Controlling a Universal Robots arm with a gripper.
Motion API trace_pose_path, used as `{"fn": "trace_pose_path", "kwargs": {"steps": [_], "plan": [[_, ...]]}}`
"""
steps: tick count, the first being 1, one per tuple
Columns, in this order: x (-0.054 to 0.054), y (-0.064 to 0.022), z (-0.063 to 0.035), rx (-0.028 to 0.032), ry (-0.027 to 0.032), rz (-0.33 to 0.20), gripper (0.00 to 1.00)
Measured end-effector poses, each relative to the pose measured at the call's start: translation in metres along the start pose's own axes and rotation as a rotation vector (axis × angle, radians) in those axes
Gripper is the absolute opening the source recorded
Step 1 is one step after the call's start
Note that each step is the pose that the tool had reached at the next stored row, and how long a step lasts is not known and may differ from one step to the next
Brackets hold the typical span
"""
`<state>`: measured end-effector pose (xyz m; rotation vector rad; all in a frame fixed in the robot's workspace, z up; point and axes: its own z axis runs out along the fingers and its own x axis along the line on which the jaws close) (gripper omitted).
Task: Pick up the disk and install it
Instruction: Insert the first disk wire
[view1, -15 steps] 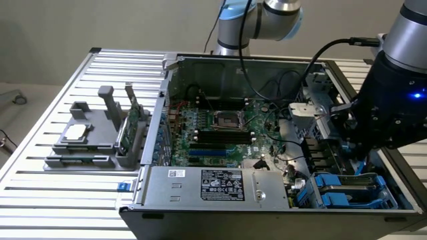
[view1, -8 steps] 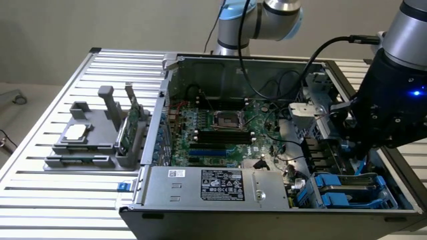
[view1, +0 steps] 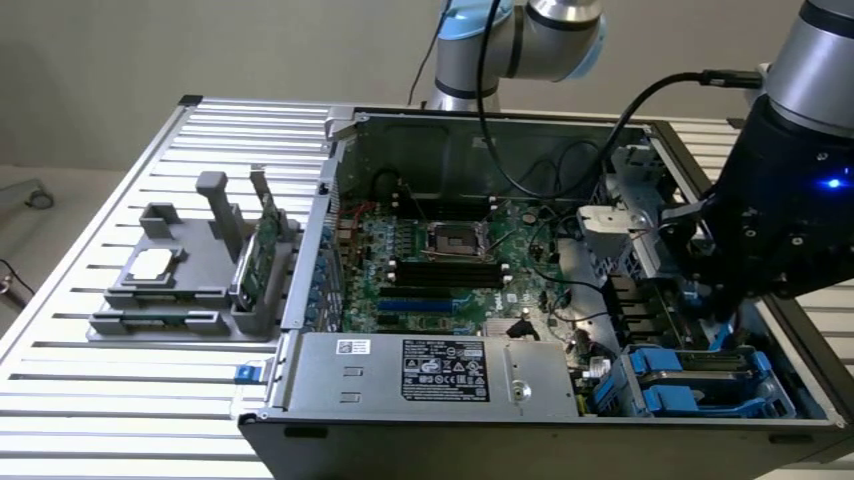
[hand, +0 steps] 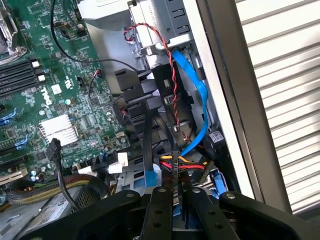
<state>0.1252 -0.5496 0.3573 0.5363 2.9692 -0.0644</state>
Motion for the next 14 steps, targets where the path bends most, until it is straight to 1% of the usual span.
{"fn": "trace_pose_path", "kwargs": {"steps": [3,8,9,10,12,14], "plan": [[0.0,-0.0001,-0.0003,0.0109,-0.0034,0.008,0.17],[0.0018,-0.0012,-0.0013,0.0241,-0.0078,0.016,0.17],[0.003,-0.0017,-0.0016,0.0284,-0.0095,0.016,0.17],[0.0043,-0.0022,-0.0019,0.0338,-0.0116,0.015,0.17],[0.0067,-0.0031,-0.0025,0.0466,-0.0167,0.013,0.17],[0.0091,-0.0041,-0.0029,0.0626,-0.0233,0.011,0.17]]}}
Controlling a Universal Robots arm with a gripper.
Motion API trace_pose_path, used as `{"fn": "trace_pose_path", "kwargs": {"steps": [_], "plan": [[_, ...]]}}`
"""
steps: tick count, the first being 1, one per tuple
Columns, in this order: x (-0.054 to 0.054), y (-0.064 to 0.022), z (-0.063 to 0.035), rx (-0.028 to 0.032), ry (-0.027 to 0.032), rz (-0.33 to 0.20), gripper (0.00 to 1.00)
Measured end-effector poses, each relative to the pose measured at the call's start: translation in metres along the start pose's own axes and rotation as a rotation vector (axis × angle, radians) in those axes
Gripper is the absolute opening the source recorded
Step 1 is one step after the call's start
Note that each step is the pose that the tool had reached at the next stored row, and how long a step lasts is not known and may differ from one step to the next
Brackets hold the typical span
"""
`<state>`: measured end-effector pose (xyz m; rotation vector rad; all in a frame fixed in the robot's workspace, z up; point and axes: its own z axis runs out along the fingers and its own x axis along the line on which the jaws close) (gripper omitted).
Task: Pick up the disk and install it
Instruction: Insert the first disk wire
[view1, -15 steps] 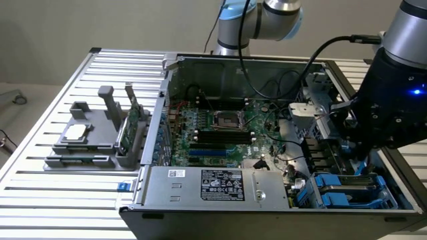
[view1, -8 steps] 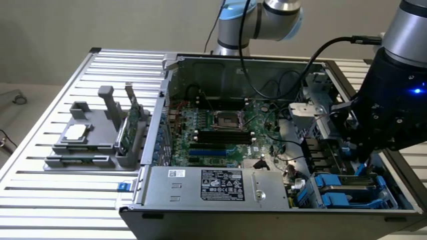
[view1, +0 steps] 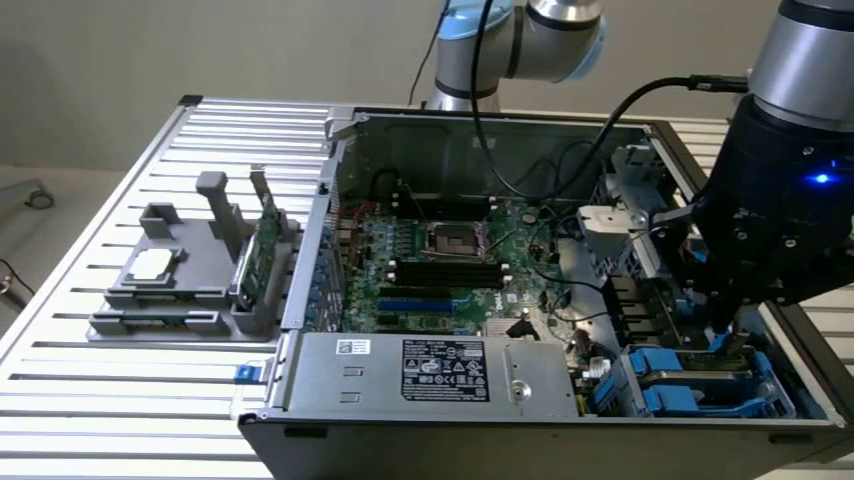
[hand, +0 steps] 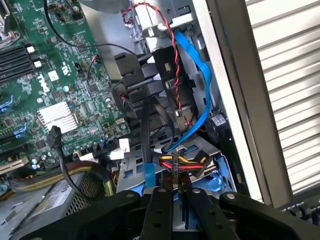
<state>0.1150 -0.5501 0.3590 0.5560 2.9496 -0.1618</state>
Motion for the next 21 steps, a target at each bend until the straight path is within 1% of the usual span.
{"fn": "trace_pose_path", "kwargs": {"steps": [4,6,8,13,14,15,17,21], "plan": [[0.0015,-0.0007,-0.0006,0.0359,-0.0167,-0.004,0.17],[0.0019,-0.0008,-0.001,0.0517,-0.0245,-0.005,0.17],[0.0027,-0.0013,-0.002,0.0633,-0.031,-0.006,0.17],[0.0058,-0.0024,-0.0064,0.0873,-0.0456,-0.008,0.17],[0.0058,-0.0024,-0.0066,0.0896,-0.0468,-0.008,0.17],[0.0057,-0.0024,-0.0066,0.09,-0.0472,-0.009,0.17],[0.0059,-0.0023,-0.006,0.0902,-0.0476,-0.008,0.17],[0.0069,-0.0015,-0.0006,0.0901,-0.0476,-0.008,0.17]]}}
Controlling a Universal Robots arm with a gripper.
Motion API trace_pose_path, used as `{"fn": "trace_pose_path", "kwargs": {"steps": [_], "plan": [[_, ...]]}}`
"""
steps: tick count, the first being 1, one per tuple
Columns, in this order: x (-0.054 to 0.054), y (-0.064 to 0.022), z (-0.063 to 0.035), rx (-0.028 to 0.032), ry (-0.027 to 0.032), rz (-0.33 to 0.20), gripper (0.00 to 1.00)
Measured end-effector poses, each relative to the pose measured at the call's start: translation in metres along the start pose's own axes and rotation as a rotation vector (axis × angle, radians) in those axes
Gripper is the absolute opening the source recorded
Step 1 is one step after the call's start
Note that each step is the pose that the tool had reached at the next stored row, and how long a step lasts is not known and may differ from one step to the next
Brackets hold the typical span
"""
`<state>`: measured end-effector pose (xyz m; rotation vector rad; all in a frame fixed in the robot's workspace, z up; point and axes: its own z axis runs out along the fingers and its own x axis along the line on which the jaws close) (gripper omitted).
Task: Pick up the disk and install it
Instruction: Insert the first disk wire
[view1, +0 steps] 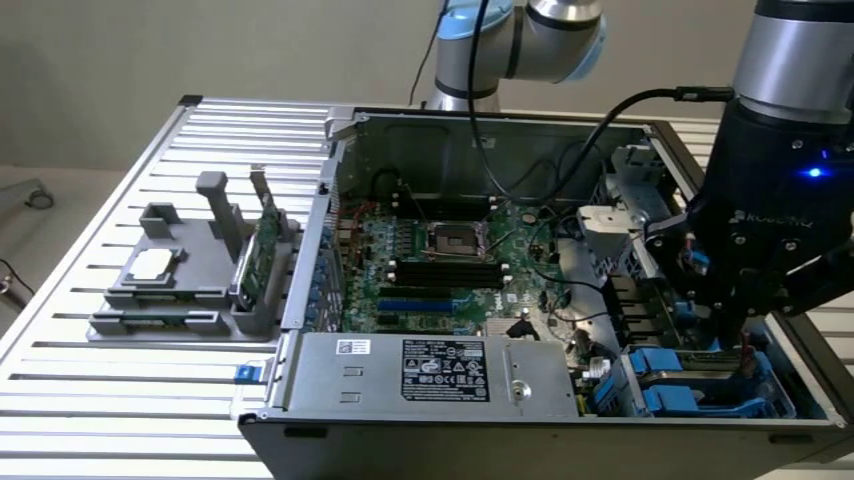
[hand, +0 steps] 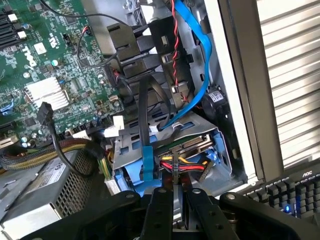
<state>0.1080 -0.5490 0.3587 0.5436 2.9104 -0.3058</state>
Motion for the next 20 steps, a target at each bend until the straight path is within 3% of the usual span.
{"fn": "trace_pose_path", "kwargs": {"steps": [8,9,11,12,14,20], "plan": [[0.002,0.0031,0.0059,-0.0008,0.0003,0.0,0.18],[0.0023,0.0035,0.0063,-0.0009,0.0003,0.0,0.24],[0.0027,0.0043,0.0068,-0.0008,0.0003,0.0,0.24],[0.0028,0.0046,0.0071,-0.0008,0.0003,0.0,0.31],[0.0025,0.0047,0.0072,-0.0006,0.0001,0.0,0.31],[-0.007,0.0086,0.0087,-0.0003,0.002,0.007,0.31]]}}
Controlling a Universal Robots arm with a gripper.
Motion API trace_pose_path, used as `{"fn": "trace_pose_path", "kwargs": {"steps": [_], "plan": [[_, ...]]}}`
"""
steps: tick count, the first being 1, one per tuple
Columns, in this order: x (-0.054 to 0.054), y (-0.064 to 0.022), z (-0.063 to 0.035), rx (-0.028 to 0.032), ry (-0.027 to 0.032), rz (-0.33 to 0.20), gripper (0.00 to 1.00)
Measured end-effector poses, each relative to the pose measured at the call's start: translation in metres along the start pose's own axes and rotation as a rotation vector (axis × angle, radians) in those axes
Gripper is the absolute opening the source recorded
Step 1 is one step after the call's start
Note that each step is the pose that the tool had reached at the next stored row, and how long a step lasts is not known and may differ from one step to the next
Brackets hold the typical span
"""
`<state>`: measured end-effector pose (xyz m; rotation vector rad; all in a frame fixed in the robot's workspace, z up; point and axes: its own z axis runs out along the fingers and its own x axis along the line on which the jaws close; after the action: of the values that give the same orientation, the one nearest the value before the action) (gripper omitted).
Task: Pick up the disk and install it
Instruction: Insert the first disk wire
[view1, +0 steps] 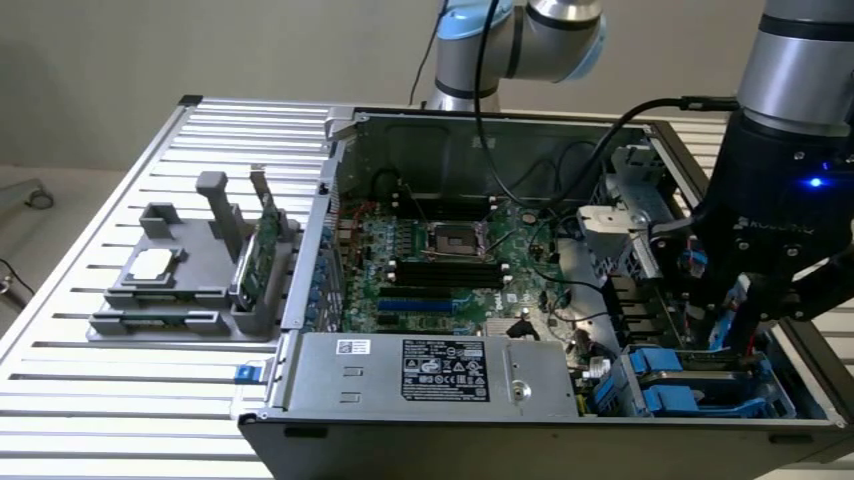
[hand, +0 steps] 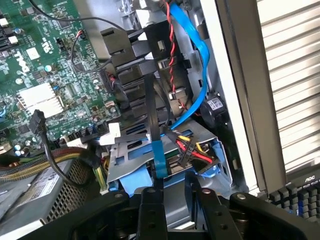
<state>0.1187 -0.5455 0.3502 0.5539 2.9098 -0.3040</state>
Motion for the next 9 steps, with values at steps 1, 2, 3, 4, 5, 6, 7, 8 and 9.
{"fn": "trace_pose_path", "kwargs": {"steps": [1,2,3,4,5,6,7,8,9], "plan": [[-0.002,0.0008,0.0003,0.0001,0.0001,0.001,0.31],[-0.0038,0.0016,0.0005,0.0004,0.0003,0.002,0.31],[-0.005,0.002,0.0007,0.0006,0.0006,0.003,0.31],[-0.0057,0.0022,0.0008,0.0011,0.0011,0.006,0.31],[-0.006,0.0022,0.0009,0.0019,0.0017,0.01,0.31],[-0.006,0.0019,0.001,0.003,0.0027,0.015,0.31],[-0.0063,0.0016,0.001,0.0041,0.0035,0.02,0.31],[-0.0067,0.0013,0.0011,0.0049,0.0042,0.024,0.31],[-0.0071,0.001,0.0013,0.0056,0.0048,0.027,0.31]]}}
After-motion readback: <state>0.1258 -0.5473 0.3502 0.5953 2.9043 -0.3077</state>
